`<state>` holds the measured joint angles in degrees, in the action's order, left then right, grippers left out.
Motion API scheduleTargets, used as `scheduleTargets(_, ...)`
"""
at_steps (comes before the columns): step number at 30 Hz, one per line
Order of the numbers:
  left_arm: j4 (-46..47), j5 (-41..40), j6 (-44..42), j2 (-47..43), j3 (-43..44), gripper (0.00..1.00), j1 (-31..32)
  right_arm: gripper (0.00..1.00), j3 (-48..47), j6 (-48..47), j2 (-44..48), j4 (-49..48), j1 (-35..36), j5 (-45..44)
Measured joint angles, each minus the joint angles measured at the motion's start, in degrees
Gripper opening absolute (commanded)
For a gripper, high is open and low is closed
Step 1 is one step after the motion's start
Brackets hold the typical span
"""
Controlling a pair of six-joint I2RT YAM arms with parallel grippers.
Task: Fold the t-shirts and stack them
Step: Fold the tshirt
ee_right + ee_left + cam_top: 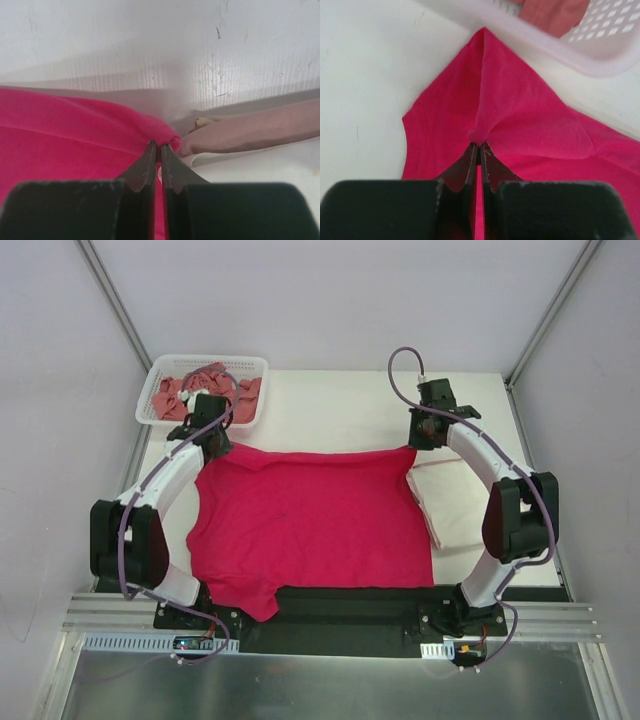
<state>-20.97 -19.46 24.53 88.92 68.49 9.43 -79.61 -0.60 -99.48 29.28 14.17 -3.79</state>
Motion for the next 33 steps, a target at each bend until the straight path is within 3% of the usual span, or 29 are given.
scheduleTargets(7, -0.5, 2.6, 6.6, -17.0, -15.9, 0.00, 0.0, 0.07, 0.5, -2.4, 2.6, 0.7, 0.0, 0.0)
scheduleTargets(18, -3.0, 7.1, 15.6, -36.9, -29.0, 0.00, 0.0, 0.10, 6.3, -4.2, 8.0, 2.1, 0.0, 1.2)
scheduleTargets(33, -10.8, 10.3, 21.2, -40.9, -34.8, 0.01, 0.0, 0.11, 13.6, -4.2, 12.5, 2.2, 1.8, 2.8)
